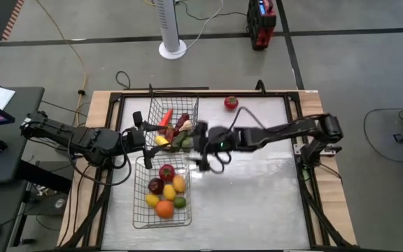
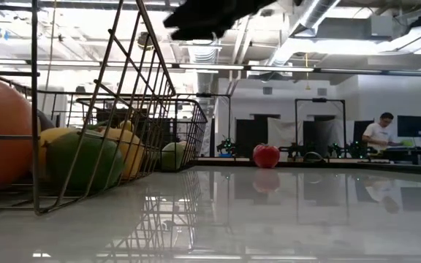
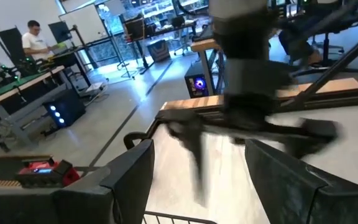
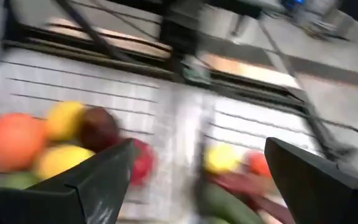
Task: Sort produce into baskets
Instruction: Put the red tomato into the gold wire basket
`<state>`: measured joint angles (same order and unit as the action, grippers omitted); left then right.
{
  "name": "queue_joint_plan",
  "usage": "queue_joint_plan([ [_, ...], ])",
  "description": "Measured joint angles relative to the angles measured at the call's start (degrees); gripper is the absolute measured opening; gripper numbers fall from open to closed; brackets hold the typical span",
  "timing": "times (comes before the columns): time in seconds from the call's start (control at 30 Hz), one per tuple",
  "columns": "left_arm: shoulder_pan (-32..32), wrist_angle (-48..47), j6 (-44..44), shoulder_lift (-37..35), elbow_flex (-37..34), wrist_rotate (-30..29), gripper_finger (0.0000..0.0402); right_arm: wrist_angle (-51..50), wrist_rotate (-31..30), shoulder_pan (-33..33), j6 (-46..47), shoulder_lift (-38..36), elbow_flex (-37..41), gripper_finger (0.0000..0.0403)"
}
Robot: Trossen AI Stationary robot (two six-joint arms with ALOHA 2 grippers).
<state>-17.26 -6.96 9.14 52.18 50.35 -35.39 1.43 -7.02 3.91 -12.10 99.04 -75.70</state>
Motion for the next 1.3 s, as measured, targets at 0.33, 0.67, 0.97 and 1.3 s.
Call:
queue_joint_plan([
  [0.33,0.0,-1.2,-0.2,0.0,0.0,-1.3,0.0242,-2.2,-1.2,-15.3,0.0,-6.1,8.8,0.0385],
  [0.67,0.0,-2.2,1.1,0.0,0.0,-1.7,0.0242,-4.2,2.4,-35.9,2.2,-5.8,10.8,0.0385],
  [0.97,0.0,-3.2,1.1,0.0,0.0,-4.1,0.0242,-5.8,2.6,-45.0,1.7,2.3,10.8,0.0385],
  [1.3,0.0,-4.5,0.7,0.0,0.0,-4.3,0.0242,-13.8,4.3,-46.3,5.2,5.2,10.8,0.0384],
])
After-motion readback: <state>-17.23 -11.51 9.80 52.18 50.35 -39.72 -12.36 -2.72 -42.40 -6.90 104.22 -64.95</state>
